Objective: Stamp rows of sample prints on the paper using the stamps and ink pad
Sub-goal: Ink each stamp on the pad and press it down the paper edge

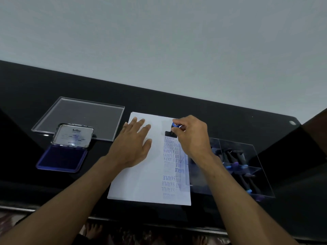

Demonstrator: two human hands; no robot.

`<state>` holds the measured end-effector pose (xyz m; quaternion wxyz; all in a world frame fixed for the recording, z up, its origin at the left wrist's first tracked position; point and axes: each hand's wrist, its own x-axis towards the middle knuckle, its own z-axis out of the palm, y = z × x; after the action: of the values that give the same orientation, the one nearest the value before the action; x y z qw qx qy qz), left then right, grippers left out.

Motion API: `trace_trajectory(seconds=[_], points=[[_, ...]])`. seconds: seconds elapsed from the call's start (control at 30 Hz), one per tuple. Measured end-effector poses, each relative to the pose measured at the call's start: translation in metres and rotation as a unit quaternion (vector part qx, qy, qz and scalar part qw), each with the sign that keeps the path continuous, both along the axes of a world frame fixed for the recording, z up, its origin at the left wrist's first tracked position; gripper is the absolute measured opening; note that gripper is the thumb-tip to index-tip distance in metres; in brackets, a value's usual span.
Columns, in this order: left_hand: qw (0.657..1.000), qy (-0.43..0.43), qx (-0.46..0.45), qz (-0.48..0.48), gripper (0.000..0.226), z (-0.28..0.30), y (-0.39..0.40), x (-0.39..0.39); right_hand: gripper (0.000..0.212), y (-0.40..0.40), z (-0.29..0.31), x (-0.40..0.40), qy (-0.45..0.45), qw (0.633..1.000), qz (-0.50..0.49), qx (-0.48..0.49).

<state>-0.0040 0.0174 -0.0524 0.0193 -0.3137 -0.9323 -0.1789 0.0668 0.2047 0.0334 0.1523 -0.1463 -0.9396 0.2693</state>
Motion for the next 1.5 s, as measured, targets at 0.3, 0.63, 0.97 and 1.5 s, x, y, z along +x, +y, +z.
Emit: trace_trajectory(seconds=[0.3,0.63,0.97,1.5], points=[[1.000,0.003,-0.026,-0.005,0.070,-0.008,0.007,-0.024,0.029,0.006,-0.010,-0.021,-0.018,0.999,0.021,0.019],[1.000,0.007,-0.024,-0.006,0.076,-0.018,0.004,-0.026,0.024,0.007,-0.011,-0.025,-0.032,0.998,0.034,0.041],[1.000,0.006,-0.022,-0.005,0.077,-0.020,0.004,-0.027,0.018,0.007,-0.015,-0.028,-0.044,0.998,0.034,0.039],[1.000,0.013,-0.020,-0.004,0.076,-0.022,0.004,-0.027,0.015,0.009,-0.017,-0.033,-0.046,0.998,0.033,0.041]])
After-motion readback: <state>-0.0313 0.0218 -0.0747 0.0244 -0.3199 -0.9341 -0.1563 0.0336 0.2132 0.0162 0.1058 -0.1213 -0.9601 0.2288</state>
